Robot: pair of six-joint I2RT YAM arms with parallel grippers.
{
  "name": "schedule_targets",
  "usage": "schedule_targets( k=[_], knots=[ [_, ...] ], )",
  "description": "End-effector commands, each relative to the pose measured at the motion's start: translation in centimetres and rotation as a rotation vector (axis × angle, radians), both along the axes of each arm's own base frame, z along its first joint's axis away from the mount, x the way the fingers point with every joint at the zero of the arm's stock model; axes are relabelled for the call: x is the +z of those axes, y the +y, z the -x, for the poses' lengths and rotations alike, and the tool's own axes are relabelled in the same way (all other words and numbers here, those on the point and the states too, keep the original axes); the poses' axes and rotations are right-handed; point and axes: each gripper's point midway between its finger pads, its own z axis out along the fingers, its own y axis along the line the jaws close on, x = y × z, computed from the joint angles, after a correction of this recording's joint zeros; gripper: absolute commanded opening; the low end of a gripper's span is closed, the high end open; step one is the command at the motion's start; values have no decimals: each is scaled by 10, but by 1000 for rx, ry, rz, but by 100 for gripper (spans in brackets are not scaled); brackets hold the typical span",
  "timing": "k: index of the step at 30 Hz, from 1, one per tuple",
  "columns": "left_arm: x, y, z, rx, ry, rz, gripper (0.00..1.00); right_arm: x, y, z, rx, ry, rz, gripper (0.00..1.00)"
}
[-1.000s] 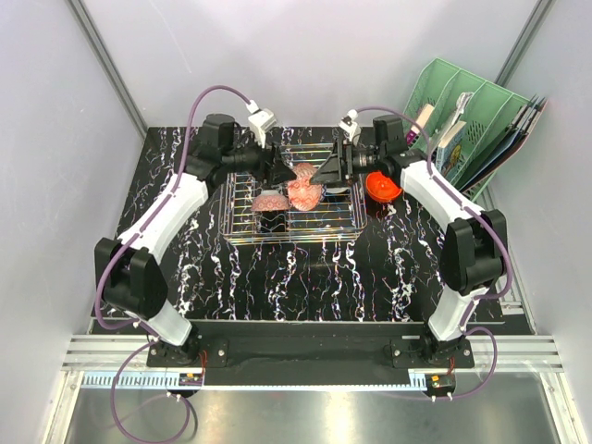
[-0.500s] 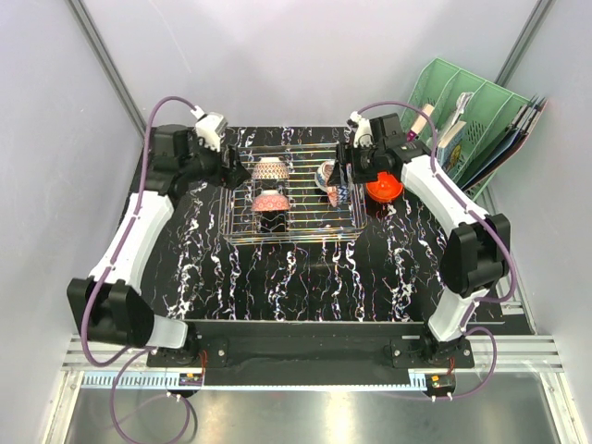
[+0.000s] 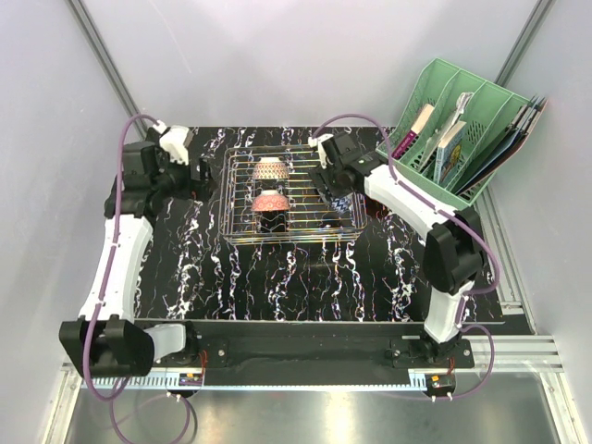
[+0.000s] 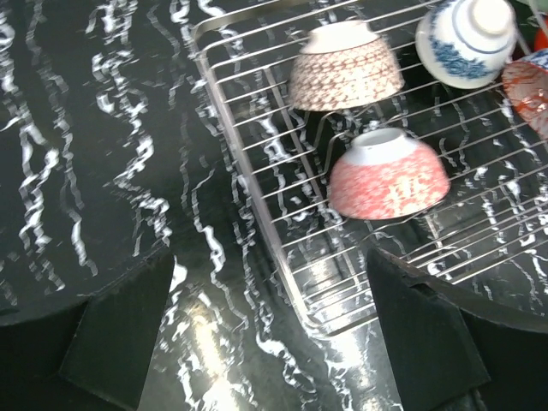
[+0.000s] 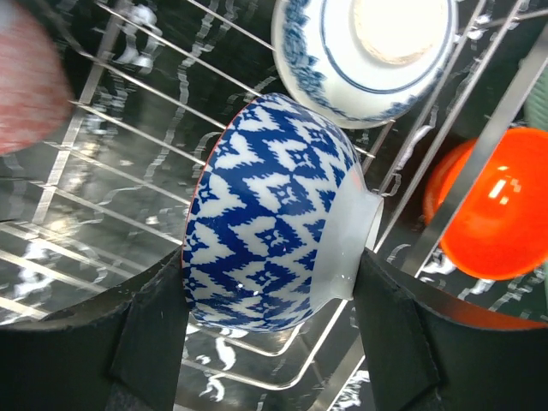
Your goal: Load the bowls into the dish rack
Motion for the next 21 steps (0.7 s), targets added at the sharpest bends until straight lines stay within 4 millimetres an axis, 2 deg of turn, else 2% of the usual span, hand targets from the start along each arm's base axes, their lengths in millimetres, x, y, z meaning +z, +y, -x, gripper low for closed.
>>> schedule_targets(
  k=[1, 6, 11, 15, 20, 21],
  knots=[
    [8, 18, 13, 33, -46, -35, 99, 16, -18, -26, -49, -137, 155, 0],
    [6, 32, 21, 56, -61, -54, 99, 2, -21, -27, -50, -141, 253, 0],
    [5, 34, 25, 53, -61, -39, 99, -13, -18, -26, -30, -117, 279, 0],
    [6, 36, 26, 59, -60, -35, 99, -29, -6, -18, 8, -88, 296, 0],
    [13, 39, 25, 64, -76, -39, 99, -41, 6, -3, 60, -47, 293, 1],
    [14, 41, 24, 66, -80, -41, 99, -43, 8, 1, 72, -35, 288, 7]
  ],
)
